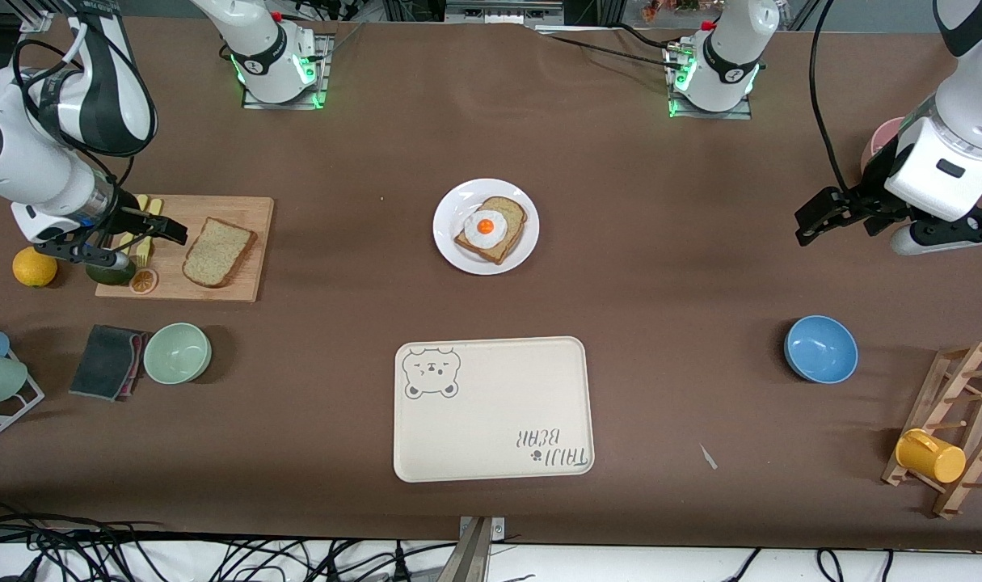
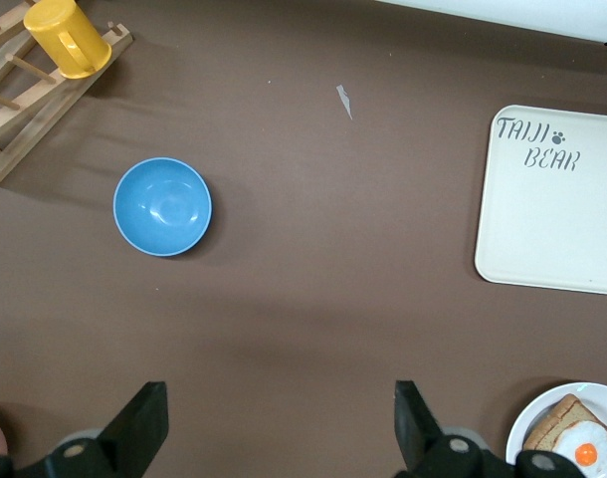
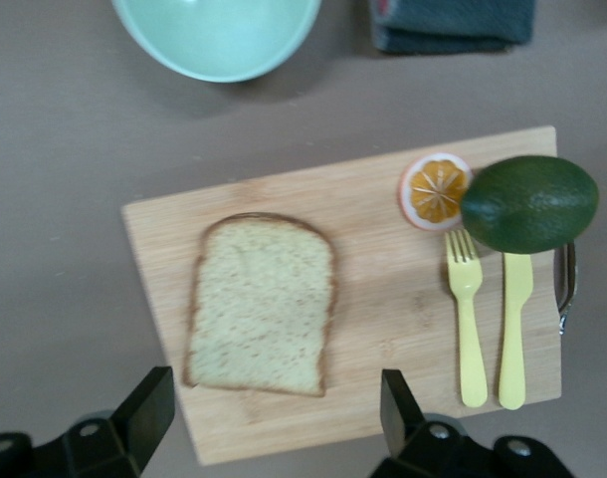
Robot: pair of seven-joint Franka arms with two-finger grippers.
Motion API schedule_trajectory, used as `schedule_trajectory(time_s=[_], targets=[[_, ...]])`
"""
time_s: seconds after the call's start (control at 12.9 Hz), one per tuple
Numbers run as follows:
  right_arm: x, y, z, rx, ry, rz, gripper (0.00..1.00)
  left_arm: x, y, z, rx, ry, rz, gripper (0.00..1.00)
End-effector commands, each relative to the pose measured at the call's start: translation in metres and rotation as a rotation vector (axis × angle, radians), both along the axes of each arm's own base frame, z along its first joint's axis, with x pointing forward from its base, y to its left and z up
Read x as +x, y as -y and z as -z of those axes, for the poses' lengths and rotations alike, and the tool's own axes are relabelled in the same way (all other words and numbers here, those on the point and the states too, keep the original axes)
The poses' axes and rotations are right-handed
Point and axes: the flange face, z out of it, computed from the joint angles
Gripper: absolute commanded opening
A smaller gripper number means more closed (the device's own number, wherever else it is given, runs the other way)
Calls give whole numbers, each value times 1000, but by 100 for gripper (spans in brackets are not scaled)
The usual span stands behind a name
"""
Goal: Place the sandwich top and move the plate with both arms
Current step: 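Lower the right gripper and grasp the bread slice by its edge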
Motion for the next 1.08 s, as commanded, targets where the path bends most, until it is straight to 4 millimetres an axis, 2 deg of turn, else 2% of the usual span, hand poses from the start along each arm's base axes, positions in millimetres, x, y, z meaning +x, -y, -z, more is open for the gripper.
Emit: schedule_trajectory(time_s=[0.0, 0.23, 0.39, 0.54, 0.7, 0.77, 0.85, 1.01], targets=[[-25, 16, 17, 11, 23, 49, 92, 2, -1, -5, 10, -6, -15, 100], [-35, 27, 38, 13, 52, 82, 92, 1, -11, -1, 10, -37, -30, 100], [-32, 26, 49, 14, 57, 87, 92, 1, -9, -1, 9, -36, -27, 100], [-27, 28, 71, 5, 79, 86, 92, 1, -8, -3, 9, -33, -26, 100], [-26, 29, 81, 18, 77, 115, 93, 1, -7, -1, 8, -36, -26, 100], [-25, 27, 85, 34, 73, 138, 99, 1, -7, -2, 7, -34, -24, 100], [-26, 26, 92, 39, 60, 141, 100, 1, -7, -1, 9, -36, -24, 100], [-25, 26, 93, 43, 58, 148, 100, 1, -6, -2, 9, -34, -23, 100]])
